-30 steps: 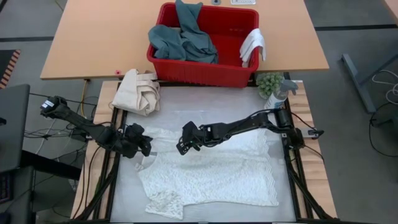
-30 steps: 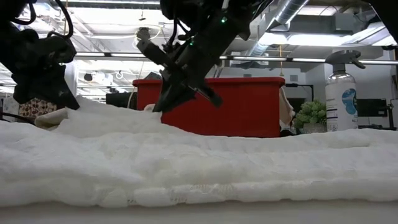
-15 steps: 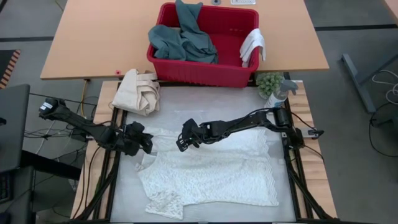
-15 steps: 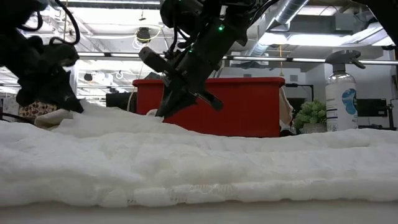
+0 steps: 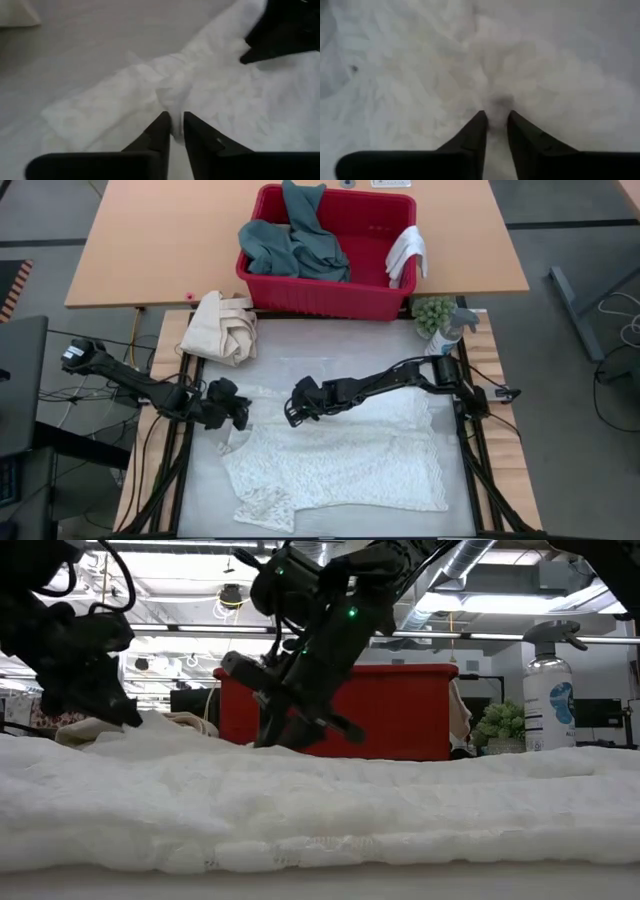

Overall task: Fold Laundry from Bin
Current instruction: Fold the white shirt

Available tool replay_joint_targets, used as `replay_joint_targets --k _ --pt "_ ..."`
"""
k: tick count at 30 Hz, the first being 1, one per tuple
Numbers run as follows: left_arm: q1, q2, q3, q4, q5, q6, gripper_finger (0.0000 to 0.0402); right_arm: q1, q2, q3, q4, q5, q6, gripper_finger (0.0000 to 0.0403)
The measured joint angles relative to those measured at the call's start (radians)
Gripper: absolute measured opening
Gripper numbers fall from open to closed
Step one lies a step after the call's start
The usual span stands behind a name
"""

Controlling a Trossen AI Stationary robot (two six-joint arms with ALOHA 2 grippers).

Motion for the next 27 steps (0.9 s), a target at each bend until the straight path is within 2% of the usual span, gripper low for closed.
replay_joint_targets --k 5,10,20,27 --pt "0.000 0.000 -0.001 0.001 -0.009 0.008 0.0102 -0.003 -0.003 0.001 0.005 0.016 -0.006 0.0136" --pt "0.003 -0.001 0.003 -0.069 -0.024 -0.083 0.0139 -0.014 -0.008 0.001 -0.002 0.008 -0.024 0.0141" --pt "0.003 -0.002 0.041 -0.126 -0.017 -0.098 0.0146 -0.034 -0.026 0.000 -0.024 -0.031 -0.044 0.0133" --pt "-0.003 -0.028 0.041 -0.119 -0.019 -0.113 0.0146 -0.061 -0.110 0.002 -0.101 0.025 -0.108 0.0134"
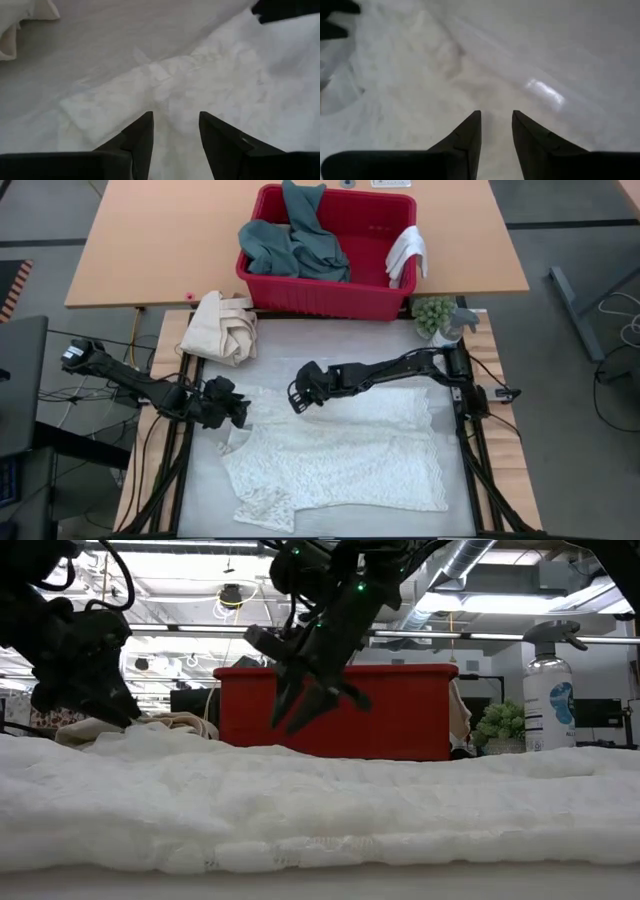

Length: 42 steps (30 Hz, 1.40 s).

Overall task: Fold Laundry from Bin
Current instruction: Fold the white shirt

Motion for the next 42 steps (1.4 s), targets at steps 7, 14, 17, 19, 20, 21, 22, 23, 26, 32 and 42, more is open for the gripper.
replay_joint_targets --k 7,14,17,19,20,21,22,23,26,32,42 --pt "0.000 -0.141 0.000 0.162 -0.053 0.128 0.0145 -0.002 -0.009 0.000 0.185 -0.134 -0.072 0.0117" --pt "0.000 -0.195 -0.072 0.191 -0.016 0.191 0.0046 0.025 0.030 -0.001 0.266 -0.158 -0.111 0.0017" --pt "0.001 -0.195 -0.150 0.318 0.000 0.183 0.0010 0.016 0.046 -0.001 0.276 -0.158 -0.122 0.0020" --pt "0.011 -0.195 -0.193 0.373 0.000 0.164 0.0005 0.007 0.059 0.001 0.291 -0.177 -0.102 0.0020" --pt "0.018 -0.195 -0.208 0.374 -0.002 0.146 0.0002 0.002 0.063 -0.001 0.281 -0.185 -0.104 0.0017" --pt "0.027 -0.195 -0.222 0.374 -0.006 0.128 0.0002 0.002 0.079 -0.002 0.288 -0.184 -0.109 0.0015" --pt "0.037 -0.195 -0.235 0.374 -0.008 0.114 0.0001 0.002 0.093 0.000 0.313 -0.182 -0.109 0.0014" --pt "0.047 -0.195 -0.247 0.373 -0.007 0.103 0.0001 0.000 0.098 0.000 0.317 -0.185 -0.106 0.0014" --pt "0.077 -0.179 -0.256 0.382 0.020 0.087 0.0000 -0.009 0.132 0.002 0.347 -0.218 -0.095 0.0014" --pt "0.123 -0.121 -0.254 0.370 0.056 0.079 0.0000 -0.013 0.178 -0.001 0.326 -0.241 -0.074 0.0015" --pt "0.207 0.056 -0.253 0.361 0.179 -0.047 0.0000 -0.025 0.193 0.001 0.340 -0.264 -0.065 0.0023"
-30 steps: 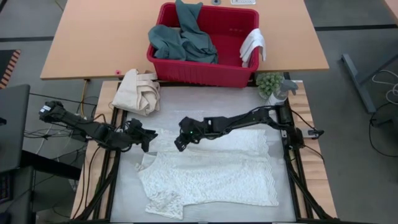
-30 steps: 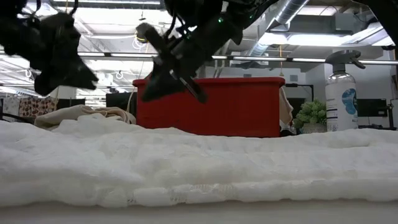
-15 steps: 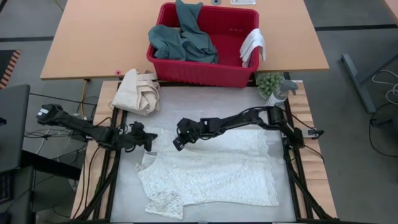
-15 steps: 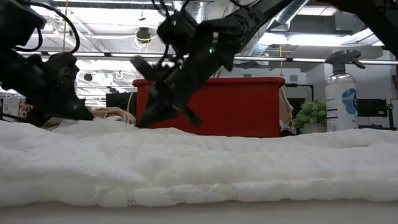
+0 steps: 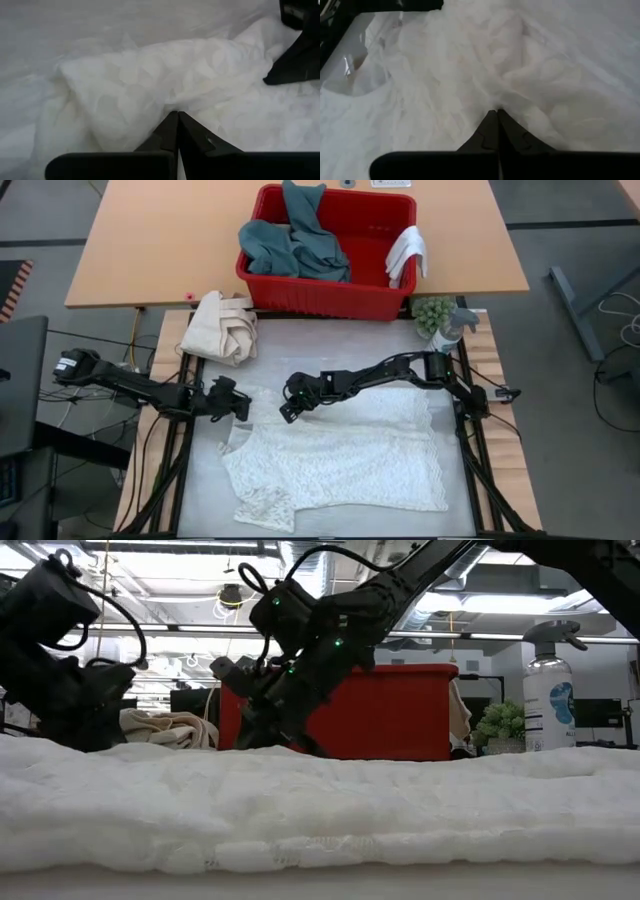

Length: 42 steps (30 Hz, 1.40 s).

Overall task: Fold Laundry from Bin
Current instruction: Fold the white shirt

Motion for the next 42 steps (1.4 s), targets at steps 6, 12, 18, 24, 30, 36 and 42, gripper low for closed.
replay_joint_targets --k 6,12,18,24,30,36,42 --pt "0.005 -0.011 0.015 0.029 0.007 -0.009 0.0000 -0.006 -0.012 -0.001 -0.007 -0.025 -0.002 0.0045" --pt "0.005 -0.080 0.095 -0.106 0.031 -0.010 0.0000 -0.020 -0.074 -0.002 -0.067 -0.011 -0.060 0.0046" --pt "0.005 -0.129 0.169 -0.226 0.025 0.006 0.0000 -0.036 -0.116 -0.002 -0.122 0.011 -0.119 0.0046" --pt "0.020 -0.150 0.201 -0.249 -0.153 0.163 0.0000 -0.052 -0.142 -0.001 -0.208 0.063 -0.174 0.0033" --pt "0.079 -0.133 0.136 -0.258 -0.050 0.149 0.0000 -0.048 -0.141 -0.002 -0.248 0.077 -0.200 0.0017" --pt "0.110 -0.106 0.101 -0.254 -0.047 0.100 0.0000 -0.043 -0.135 -0.002 -0.308 0.095 -0.208 0.0026" --pt "0.118 -0.079 0.092 -0.266 0.010 0.082 0.0000 -0.045 -0.135 -0.002 -0.426 0.145 -0.251 0.0017"
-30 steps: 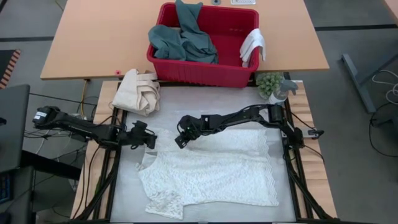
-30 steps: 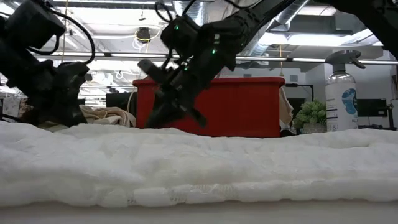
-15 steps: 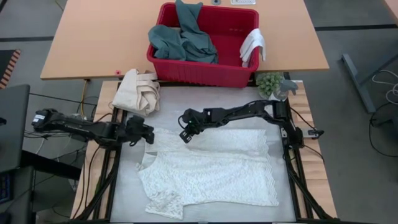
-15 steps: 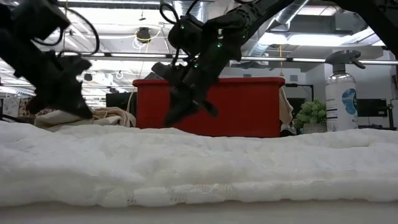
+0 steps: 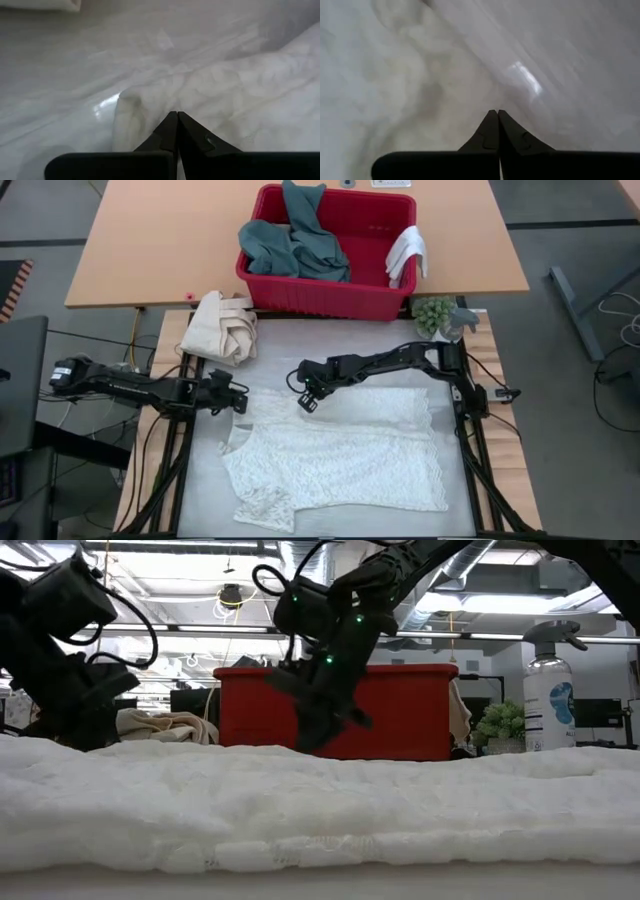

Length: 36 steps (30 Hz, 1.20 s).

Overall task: Fold Laundry from Bin
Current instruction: Fold the white shirt

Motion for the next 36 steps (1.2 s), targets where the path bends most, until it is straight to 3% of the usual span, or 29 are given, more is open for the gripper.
replay_joint_targets --k 15,24,29,32,36 --pt "0.000 0.024 0.000 -0.011 0.090 -0.001 0.0000 -0.021 -0.003 -0.043 -0.087 0.046 0.004 0.0027" --pt "0.000 0.024 0.019 -0.023 0.066 0.013 0.0000 -0.039 -0.006 0.019 -0.077 0.056 -0.064 0.0034" --pt "-0.001 0.024 0.056 -0.043 -0.004 0.017 0.0000 -0.052 -0.039 0.093 -0.146 0.081 -0.121 0.0035" --pt "-0.001 0.022 0.080 -0.084 0.005 0.029 0.0000 -0.057 -0.043 0.132 -0.237 0.068 -0.164 0.0035" --pt "-0.024 -0.018 0.170 -0.062 0.042 0.217 0.0000 -0.045 -0.127 0.207 -0.413 -0.029 -0.310 0.0027"
